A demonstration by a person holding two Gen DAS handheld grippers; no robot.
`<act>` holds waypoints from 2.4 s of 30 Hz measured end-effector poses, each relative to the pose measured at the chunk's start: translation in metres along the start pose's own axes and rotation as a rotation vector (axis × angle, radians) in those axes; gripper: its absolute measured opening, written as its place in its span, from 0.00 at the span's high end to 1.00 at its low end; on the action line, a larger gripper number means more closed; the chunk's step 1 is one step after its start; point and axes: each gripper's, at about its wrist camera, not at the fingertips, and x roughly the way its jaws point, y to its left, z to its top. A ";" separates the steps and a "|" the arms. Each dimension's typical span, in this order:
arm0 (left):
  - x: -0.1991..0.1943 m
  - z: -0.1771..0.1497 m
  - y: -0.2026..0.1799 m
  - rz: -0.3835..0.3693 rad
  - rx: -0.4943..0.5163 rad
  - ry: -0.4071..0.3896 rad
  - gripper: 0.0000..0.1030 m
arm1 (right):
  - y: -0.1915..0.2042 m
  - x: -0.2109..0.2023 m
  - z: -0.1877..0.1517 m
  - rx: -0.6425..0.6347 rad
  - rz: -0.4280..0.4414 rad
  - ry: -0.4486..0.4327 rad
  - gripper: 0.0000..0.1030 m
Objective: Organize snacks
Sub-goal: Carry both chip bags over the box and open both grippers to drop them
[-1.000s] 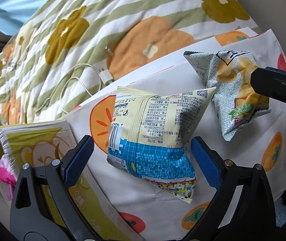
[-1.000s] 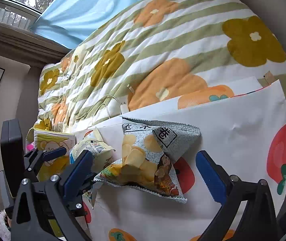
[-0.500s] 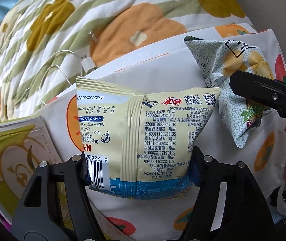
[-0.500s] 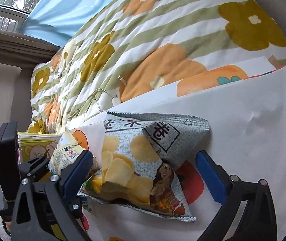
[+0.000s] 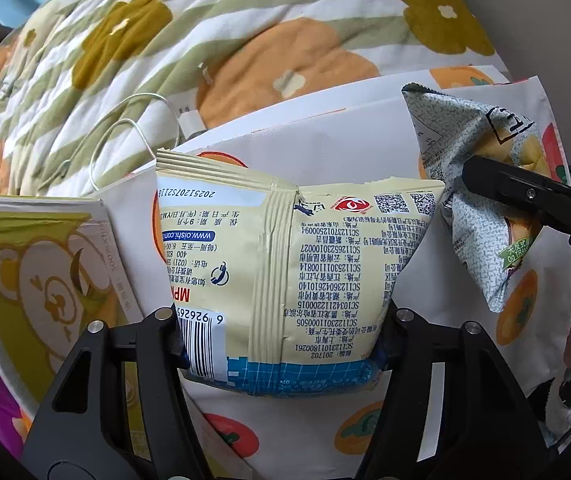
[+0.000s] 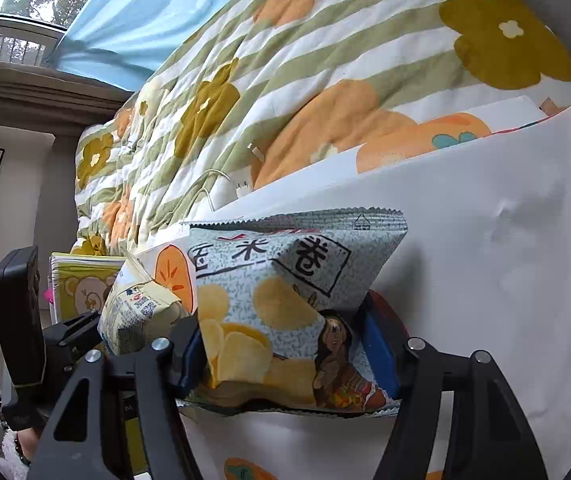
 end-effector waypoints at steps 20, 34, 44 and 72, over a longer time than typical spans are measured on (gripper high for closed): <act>-0.171 -0.059 0.004 -0.007 -0.138 -0.354 0.44 | 0.084 -0.109 -0.024 -0.277 0.010 -0.170 0.39; -0.256 -0.157 0.164 0.083 -0.335 -0.517 0.44 | 0.228 -0.098 -0.062 -0.514 0.095 -0.193 0.39; -0.214 -0.169 0.276 0.061 -0.279 -0.431 0.44 | 0.307 -0.030 -0.088 -0.421 0.072 -0.216 0.39; -0.211 -0.189 0.304 -0.010 -0.224 -0.477 0.02 | 0.355 0.027 -0.093 -0.433 -0.054 -0.159 0.39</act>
